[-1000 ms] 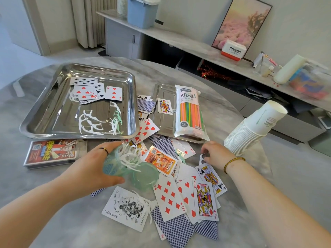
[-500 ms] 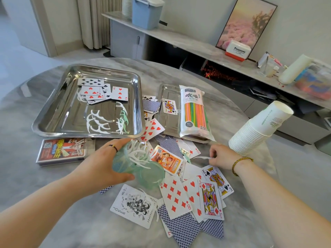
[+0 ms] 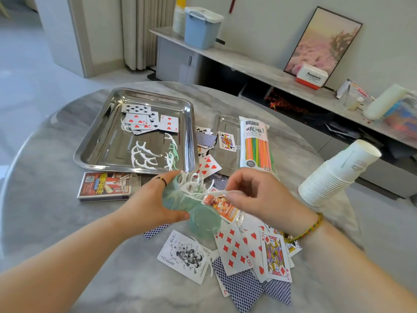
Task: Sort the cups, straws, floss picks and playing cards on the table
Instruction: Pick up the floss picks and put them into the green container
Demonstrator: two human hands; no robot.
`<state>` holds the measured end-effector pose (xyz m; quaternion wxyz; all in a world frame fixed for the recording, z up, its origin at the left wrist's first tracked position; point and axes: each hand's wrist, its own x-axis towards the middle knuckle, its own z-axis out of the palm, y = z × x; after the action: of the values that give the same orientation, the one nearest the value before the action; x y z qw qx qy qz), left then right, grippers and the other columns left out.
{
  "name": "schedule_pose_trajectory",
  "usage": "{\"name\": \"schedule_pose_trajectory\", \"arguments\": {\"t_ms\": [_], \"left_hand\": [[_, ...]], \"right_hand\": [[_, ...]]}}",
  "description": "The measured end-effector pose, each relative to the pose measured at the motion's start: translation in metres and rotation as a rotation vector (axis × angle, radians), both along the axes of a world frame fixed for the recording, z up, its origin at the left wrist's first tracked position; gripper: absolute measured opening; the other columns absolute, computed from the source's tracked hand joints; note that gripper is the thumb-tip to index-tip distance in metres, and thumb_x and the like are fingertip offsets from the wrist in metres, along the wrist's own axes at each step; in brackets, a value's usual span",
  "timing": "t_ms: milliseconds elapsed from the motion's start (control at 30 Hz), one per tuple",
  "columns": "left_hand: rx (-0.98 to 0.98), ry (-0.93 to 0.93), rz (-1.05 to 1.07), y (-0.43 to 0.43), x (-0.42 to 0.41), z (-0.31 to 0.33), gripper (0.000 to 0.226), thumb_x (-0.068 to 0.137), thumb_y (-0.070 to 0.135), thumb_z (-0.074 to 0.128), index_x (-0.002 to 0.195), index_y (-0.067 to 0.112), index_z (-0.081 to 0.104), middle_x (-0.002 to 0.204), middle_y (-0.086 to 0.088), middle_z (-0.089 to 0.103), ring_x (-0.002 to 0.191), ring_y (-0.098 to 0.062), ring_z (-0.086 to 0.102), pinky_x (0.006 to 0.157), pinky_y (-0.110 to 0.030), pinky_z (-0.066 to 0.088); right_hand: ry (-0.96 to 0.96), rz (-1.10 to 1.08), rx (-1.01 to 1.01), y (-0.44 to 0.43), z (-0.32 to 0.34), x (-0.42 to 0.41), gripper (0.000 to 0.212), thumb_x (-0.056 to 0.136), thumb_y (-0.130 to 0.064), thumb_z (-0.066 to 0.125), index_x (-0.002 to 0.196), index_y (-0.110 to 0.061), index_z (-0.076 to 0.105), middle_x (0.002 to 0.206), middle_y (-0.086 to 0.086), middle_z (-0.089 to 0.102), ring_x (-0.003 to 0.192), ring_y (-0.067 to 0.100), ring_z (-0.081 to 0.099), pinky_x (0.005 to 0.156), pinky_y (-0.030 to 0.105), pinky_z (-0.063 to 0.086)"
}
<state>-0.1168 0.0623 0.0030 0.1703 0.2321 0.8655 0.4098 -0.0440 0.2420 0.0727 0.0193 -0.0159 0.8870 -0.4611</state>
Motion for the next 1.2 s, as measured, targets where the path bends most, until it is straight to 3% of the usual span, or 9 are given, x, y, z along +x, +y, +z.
{"name": "schedule_pose_trajectory", "arguments": {"t_ms": [267,533,667,867,1000,1067,1200], "left_hand": [[0.007,-0.006,-0.009,0.000,0.001,0.004,0.091,0.069,0.029,0.077,0.141,0.028,0.022,0.109,0.014,0.034,0.098,-0.001,0.033,0.084,-0.011,0.026],[0.001,-0.001,-0.028,0.000,0.001,0.003,0.092,0.068,0.029,0.078,0.141,0.028,0.022,0.133,0.007,0.041,0.100,0.000,0.033,0.086,-0.012,0.026],[-0.009,0.012,-0.039,0.000,0.002,0.003,0.092,0.069,0.030,0.077,0.141,0.029,0.021,0.119,0.013,0.039,0.100,0.000,0.033,0.086,-0.011,0.025],[0.016,0.022,-0.058,0.001,0.005,0.002,0.091,0.067,0.031,0.078,0.140,0.030,0.023,0.113,0.020,0.033,0.102,0.002,0.034,0.085,-0.008,0.024],[0.044,0.033,-0.101,0.002,0.008,0.003,0.087,0.065,0.027,0.080,0.136,0.032,0.029,0.101,0.031,0.038,0.089,0.010,0.043,0.072,0.005,0.029],[0.043,0.047,-0.116,0.002,0.007,0.002,0.087,0.064,0.027,0.080,0.135,0.031,0.030,0.105,0.028,0.038,0.092,0.009,0.041,0.070,0.012,0.024],[0.021,0.044,-0.109,0.002,0.005,-0.001,0.087,0.065,0.028,0.080,0.135,0.034,0.029,0.103,0.030,0.034,0.099,0.003,0.037,0.071,0.008,0.027]], "right_hand": [[0.044,-0.037,0.204,-0.005,-0.011,-0.006,0.032,0.079,-0.001,0.060,0.064,-0.027,0.049,0.060,-0.012,0.051,0.055,-0.002,0.049,0.055,0.010,0.039],[0.035,-0.051,0.287,0.003,-0.012,-0.007,0.033,0.079,-0.002,0.059,0.064,-0.029,0.049,0.062,-0.013,0.053,0.061,-0.003,0.051,0.058,0.012,0.040],[0.051,-0.055,0.342,0.004,-0.012,-0.007,0.034,0.080,-0.002,0.058,0.063,-0.031,0.048,0.061,-0.014,0.052,0.061,-0.005,0.051,0.059,0.012,0.039],[0.152,-0.005,0.366,-0.008,-0.020,-0.009,0.013,0.079,0.001,0.060,0.074,-0.011,0.063,0.064,-0.020,0.048,0.068,-0.011,0.051,0.064,0.006,0.039],[0.171,0.095,0.375,-0.021,-0.028,-0.016,0.006,0.078,-0.003,0.066,0.079,-0.005,0.071,0.078,-0.005,0.051,0.072,-0.001,0.046,0.072,0.008,0.035],[0.151,0.129,0.385,-0.023,-0.031,-0.018,0.010,0.081,-0.008,0.065,0.087,-0.006,0.073,0.088,0.005,0.057,0.083,0.006,0.041,0.075,0.009,0.030],[0.213,0.118,0.394,-0.022,-0.035,-0.019,0.019,0.082,-0.020,0.063,0.096,-0.010,0.072,0.095,0.005,0.063,0.088,0.001,0.038,0.077,0.008,0.028]]}}
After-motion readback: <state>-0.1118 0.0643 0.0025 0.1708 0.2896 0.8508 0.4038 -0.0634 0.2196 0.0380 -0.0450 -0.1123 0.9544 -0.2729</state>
